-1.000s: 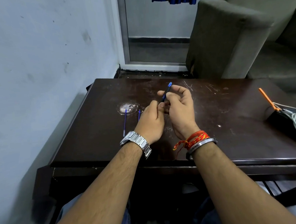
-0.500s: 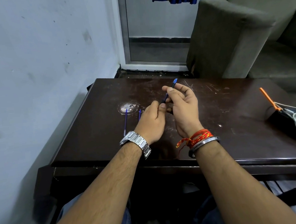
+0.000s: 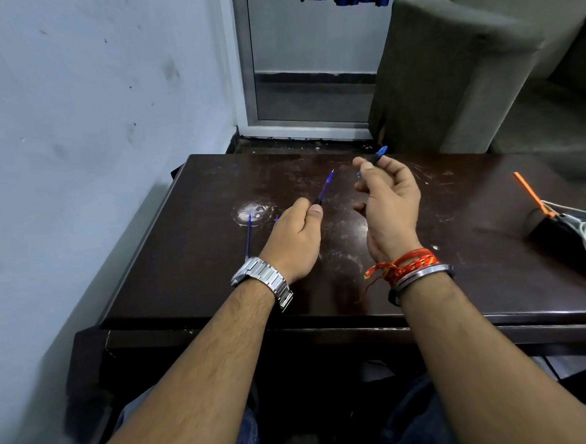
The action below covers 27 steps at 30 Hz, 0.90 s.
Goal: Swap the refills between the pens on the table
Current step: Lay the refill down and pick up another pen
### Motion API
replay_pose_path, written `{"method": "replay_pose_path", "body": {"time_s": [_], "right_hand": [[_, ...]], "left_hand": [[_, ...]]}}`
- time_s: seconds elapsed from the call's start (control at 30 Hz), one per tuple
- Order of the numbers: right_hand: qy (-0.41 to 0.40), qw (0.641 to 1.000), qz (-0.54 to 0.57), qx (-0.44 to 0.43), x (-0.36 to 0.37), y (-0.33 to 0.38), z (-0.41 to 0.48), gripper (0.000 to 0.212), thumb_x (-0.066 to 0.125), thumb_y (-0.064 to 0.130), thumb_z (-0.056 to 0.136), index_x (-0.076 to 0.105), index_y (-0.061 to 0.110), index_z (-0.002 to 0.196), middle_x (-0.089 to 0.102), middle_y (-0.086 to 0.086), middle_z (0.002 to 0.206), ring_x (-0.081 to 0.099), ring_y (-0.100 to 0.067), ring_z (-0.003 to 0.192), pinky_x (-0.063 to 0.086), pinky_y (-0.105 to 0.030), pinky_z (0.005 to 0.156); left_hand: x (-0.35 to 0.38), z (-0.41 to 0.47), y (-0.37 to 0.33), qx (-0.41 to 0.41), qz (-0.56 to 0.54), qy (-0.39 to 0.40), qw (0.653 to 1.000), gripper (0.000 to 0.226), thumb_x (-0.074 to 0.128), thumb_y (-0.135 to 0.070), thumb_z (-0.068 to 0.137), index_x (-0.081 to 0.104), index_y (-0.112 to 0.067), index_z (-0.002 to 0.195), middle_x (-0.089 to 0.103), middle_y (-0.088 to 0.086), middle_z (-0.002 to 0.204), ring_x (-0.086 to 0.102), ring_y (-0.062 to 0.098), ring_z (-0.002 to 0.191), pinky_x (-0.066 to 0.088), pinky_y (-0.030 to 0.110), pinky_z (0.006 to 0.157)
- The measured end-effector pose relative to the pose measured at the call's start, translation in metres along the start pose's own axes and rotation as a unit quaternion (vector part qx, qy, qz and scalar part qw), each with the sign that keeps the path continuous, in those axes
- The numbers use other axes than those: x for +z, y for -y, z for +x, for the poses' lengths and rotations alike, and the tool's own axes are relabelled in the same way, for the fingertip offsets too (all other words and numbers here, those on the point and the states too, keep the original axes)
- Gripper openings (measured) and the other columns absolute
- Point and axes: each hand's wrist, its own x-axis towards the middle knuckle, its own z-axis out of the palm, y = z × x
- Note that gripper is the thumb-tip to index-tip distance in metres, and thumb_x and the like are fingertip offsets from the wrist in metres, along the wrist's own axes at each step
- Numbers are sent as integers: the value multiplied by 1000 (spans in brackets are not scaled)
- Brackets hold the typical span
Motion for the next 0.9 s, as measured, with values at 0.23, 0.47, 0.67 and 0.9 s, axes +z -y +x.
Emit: {"method": "replay_pose_path", "body": {"time_s": [0.23, 0.47, 0.67, 0.9], "right_hand": [[27, 975, -223, 3, -9, -17, 5, 13, 71, 19, 85, 65, 26, 94, 69, 6, 94, 64, -8, 87, 53, -28, 81], [53, 919, -389, 38, -18, -23, 7, 9, 67, 12, 85, 68, 15, 93, 64, 4, 83, 53, -1, 67, 37, -16, 52], [96, 849, -514, 78, -23, -30, 10, 12, 71, 16, 80, 68, 13, 69, 70, -9, 85, 67, -23, 86, 55, -29, 74], [131, 802, -574, 100, -23, -36, 6, 23, 76, 23, 79, 71, 5, 91, 61, -12, 91, 61, -20, 69, 53, -29, 67]], "left_hand": [[0, 0, -1, -18, 17, -6, 1000, 33, 34, -31, 103, 37, -15, 74, 41, -4, 67, 41, 7, 56, 32, 16, 48], [-1, 2, 2, -34, 32, -8, 999, 31, 37, -33, 103, 45, -11, 84, 45, -4, 69, 43, 9, 61, 29, 23, 52], [0, 3, 6, -43, 32, -10, 999, 28, 42, -33, 101, 48, -12, 83, 45, -7, 61, 43, 7, 55, 32, 21, 50], [5, 3, 11, -69, 44, 16, 996, 31, 47, -40, 98, 55, -12, 87, 57, 0, 65, 64, 21, 63, 45, 30, 57]]}}
